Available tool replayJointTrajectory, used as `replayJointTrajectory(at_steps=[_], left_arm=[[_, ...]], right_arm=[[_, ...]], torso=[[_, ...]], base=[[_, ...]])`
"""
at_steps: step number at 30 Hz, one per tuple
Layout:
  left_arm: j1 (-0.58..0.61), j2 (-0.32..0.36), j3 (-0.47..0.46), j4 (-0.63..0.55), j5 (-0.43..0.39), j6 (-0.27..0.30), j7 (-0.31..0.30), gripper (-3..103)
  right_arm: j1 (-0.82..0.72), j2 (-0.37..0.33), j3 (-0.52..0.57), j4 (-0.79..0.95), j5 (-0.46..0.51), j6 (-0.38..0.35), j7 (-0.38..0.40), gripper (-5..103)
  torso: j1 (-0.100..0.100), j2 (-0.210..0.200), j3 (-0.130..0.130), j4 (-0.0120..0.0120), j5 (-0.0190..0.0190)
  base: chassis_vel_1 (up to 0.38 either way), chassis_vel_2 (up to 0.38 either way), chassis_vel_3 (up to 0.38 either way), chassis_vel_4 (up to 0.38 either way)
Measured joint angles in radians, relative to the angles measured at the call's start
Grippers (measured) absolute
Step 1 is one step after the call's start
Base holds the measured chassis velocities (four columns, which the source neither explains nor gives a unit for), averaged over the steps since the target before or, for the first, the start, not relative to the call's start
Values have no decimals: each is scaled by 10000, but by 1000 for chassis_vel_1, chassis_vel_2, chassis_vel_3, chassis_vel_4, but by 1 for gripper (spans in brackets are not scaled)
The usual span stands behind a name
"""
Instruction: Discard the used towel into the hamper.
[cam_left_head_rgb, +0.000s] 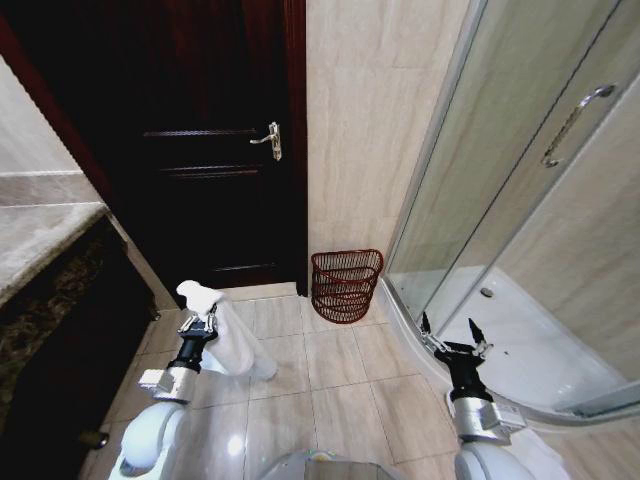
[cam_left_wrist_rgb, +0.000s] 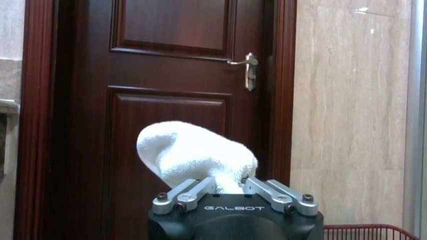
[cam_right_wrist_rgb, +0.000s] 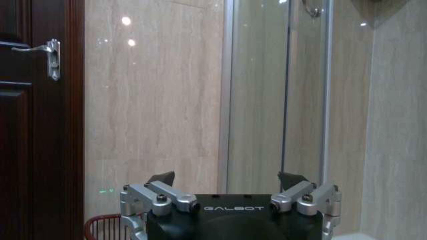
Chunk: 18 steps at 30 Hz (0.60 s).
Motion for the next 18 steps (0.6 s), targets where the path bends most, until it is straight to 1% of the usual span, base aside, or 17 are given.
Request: replayJointTrajectory(at_steps=[11, 18], left_arm=[[-110, 64, 4, 96, -61, -287, -16, 7], [-101, 70, 26, 84, -79, -314, -22, 7]], right_arm=[[-4, 113, 6, -69, -62, 60, 4, 100], [-63, 144, 32, -25, -64, 51, 41, 100]], torso=[[-12, -25, -14, 1, 1], [3, 11, 5, 0, 0]], base=[[0, 0, 0, 0], [0, 0, 0, 0]])
